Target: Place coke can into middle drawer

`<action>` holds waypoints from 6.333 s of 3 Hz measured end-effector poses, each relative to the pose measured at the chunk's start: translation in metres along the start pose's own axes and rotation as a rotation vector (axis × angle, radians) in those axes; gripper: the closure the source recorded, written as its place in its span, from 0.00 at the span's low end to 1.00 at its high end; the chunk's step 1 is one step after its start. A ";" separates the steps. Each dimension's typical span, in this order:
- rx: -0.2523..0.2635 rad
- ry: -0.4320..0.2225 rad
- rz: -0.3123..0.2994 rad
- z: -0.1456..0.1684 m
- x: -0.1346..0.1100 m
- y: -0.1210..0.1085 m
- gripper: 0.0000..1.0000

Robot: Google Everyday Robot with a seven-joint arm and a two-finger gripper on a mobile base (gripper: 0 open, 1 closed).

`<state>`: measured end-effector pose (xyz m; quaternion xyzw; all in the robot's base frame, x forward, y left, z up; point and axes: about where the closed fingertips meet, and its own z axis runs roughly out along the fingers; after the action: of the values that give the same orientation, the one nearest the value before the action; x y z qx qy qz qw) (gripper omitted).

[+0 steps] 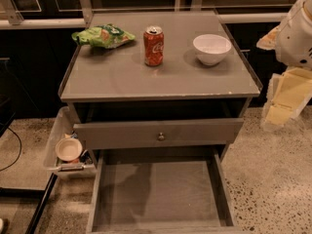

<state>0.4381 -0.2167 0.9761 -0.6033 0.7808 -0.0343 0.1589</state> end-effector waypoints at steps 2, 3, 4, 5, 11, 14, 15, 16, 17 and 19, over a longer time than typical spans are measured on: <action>0.043 -0.046 -0.063 0.016 -0.020 -0.019 0.00; 0.079 -0.114 -0.125 0.043 -0.038 -0.042 0.00; 0.097 -0.209 -0.180 0.068 -0.059 -0.064 0.00; 0.082 -0.260 -0.209 0.091 -0.074 -0.076 0.00; 0.034 -0.623 -0.139 0.165 -0.145 -0.165 0.00; -0.108 -0.857 -0.036 0.208 -0.185 -0.209 0.00; -0.113 -0.912 -0.018 0.207 -0.200 -0.222 0.00; -0.125 -0.954 -0.001 0.208 -0.213 -0.229 0.00; -0.159 -0.990 0.012 0.212 -0.227 -0.231 0.00; -0.192 -1.023 0.015 0.210 -0.241 -0.234 0.07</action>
Offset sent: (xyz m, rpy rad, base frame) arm 0.0612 0.0324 -0.0200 0.0410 -0.1230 0.1342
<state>0.7700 -0.0207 0.8842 -0.5493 0.6072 0.3379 0.4642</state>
